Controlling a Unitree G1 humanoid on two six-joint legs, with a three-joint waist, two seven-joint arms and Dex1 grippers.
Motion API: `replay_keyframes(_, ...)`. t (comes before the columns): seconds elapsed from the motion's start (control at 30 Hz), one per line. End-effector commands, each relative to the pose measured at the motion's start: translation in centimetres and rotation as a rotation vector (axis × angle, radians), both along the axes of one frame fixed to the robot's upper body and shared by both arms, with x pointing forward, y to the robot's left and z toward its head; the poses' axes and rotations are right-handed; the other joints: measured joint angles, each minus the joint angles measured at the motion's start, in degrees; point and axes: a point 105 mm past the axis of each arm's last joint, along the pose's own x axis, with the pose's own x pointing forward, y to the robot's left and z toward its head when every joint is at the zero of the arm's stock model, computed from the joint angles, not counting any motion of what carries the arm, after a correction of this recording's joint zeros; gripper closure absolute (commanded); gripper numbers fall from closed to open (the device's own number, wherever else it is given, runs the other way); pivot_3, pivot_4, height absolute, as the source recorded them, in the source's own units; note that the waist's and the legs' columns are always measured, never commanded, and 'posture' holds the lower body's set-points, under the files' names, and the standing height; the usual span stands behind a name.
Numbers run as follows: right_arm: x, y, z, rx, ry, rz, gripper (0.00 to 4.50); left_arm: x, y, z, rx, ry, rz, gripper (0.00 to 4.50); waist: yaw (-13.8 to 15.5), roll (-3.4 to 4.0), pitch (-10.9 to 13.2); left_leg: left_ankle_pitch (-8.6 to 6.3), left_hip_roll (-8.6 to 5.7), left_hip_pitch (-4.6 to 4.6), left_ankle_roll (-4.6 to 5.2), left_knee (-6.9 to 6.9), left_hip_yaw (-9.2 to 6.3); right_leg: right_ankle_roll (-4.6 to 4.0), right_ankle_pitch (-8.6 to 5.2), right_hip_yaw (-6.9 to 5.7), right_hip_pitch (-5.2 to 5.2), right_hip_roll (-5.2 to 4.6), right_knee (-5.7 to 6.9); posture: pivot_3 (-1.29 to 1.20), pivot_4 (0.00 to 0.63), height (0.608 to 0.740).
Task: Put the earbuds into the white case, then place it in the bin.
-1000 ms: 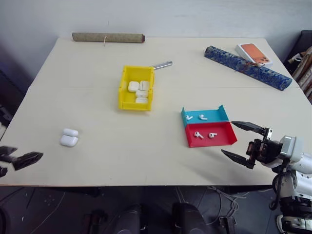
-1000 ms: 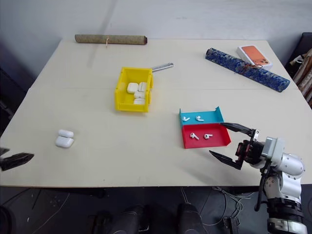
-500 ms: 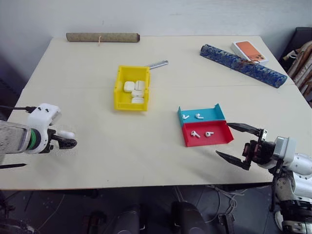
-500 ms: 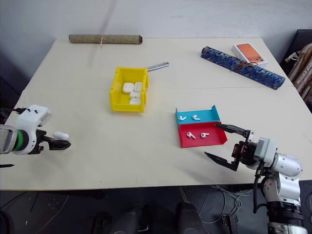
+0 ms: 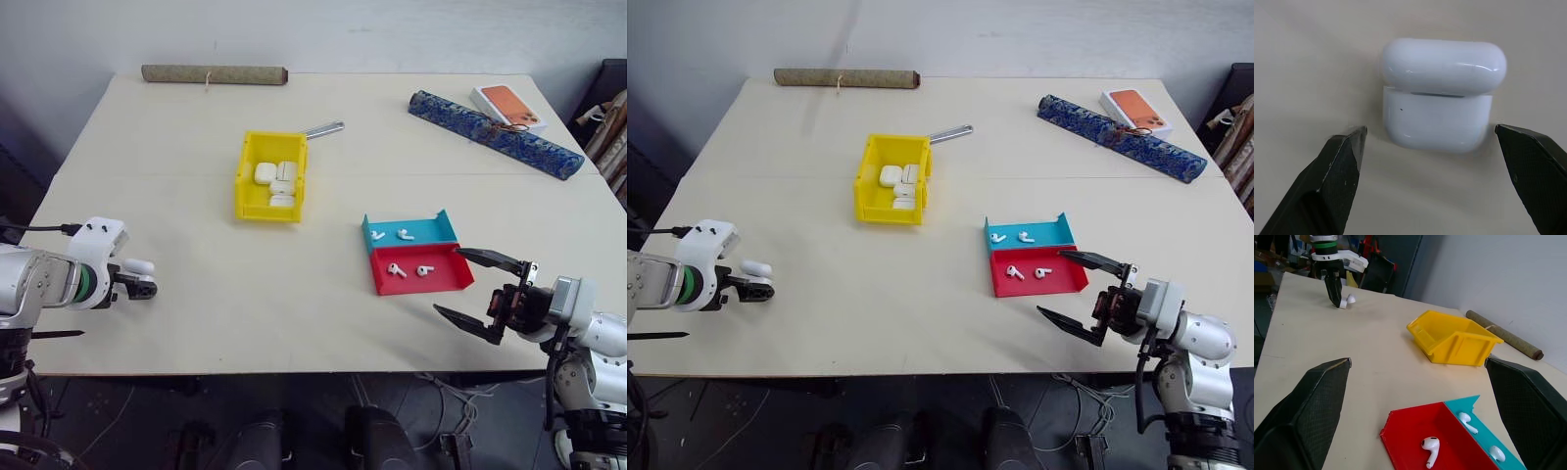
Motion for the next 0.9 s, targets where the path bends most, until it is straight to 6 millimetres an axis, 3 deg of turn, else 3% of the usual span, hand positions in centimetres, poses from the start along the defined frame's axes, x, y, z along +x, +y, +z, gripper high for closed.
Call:
replay_keyframes(0.03, -0.5, -0.1, 1.0, -0.010, -0.047, -0.012, 0.00, 0.6, 0.8, 1.0, 0.027, -0.041, 0.015, 0.05, 0.0, 0.00, 0.0, 0.00, 0.01, 0.00, 0.00, 0.00, 0.00, 0.00, 0.00, 0.00, 0.00, 0.00, 0.00, 0.00, 0.150, 0.740)
replay_keyframes(0.47, -0.5, -0.3, 0.7, -0.006, -0.041, -0.042, 0.00, 0.8, 0.2, -0.4, 0.001, -0.010, -0.014, 0.05, 0.1, 0.00, 0.0, 0.00, 0.00, 0.00, 0.01, 0.08, 0.01, 0.00, 0.00, 0.01, 0.02, -0.02, 0.04, 0.00, 0.150, 0.740)
replay_keyframes(0.7, -0.4, -0.7, 0.6, -0.008, -0.043, -0.051, 0.00, -0.2, 0.4, -0.7, -0.006, 0.014, -0.008, 1.78, 0.0, 0.01, 0.0, 0.00, 0.01, 0.06, 0.01, 0.14, 0.02, 0.00, 0.00, 0.04, 0.03, -0.04, 0.03, 0.00, 0.150, 0.740)
replay_keyframes(0.8, -0.3, -1.0, 0.5, -0.012, -0.044, -0.054, 0.00, -0.7, 0.6, 0.0, -0.009, -0.015, -0.027, 1.78, -0.3, 0.01, 0.0, 0.00, 0.06, 0.08, 0.00, 0.12, 0.07, -0.01, 0.00, 0.09, 0.02, -0.01, 0.04, 0.00, 0.150, 0.740)
replay_keyframes(0.9, -0.1, -1.3, 0.5, -0.017, -0.042, -0.068, 0.00, 0.5, -1.0, 2.9, -0.109, -0.258, -0.171, 1.78, -0.6, 0.01, 0.0, -0.01, 0.11, 0.07, -0.02, 0.08, 0.11, -0.01, 0.00, 0.10, -0.01, 0.01, 0.06, 0.00, 0.150, 0.740)
